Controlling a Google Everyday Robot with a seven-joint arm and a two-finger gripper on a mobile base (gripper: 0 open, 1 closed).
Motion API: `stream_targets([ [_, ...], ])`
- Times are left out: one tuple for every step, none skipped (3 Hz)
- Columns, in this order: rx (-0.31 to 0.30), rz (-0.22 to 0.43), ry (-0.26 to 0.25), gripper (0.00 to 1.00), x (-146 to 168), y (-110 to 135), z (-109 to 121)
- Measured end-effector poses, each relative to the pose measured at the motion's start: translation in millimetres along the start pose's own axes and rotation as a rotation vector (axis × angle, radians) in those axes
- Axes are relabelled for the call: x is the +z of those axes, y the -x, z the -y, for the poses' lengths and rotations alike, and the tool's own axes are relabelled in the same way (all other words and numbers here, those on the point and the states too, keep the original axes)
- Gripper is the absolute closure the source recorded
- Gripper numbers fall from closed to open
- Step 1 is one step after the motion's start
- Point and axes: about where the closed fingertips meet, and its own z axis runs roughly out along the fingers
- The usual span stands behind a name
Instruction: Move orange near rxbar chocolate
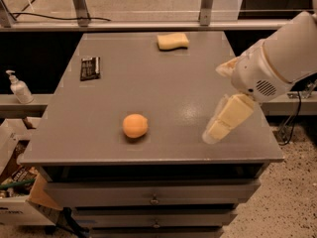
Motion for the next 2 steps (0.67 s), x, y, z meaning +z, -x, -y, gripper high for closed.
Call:
stream_targets([
  [-0.003, 0.121, 0.077, 0.00, 41.9, 39.9, -14.1],
  [-0.003, 0.121, 0.077, 0.00, 41.9, 39.9, -14.1],
])
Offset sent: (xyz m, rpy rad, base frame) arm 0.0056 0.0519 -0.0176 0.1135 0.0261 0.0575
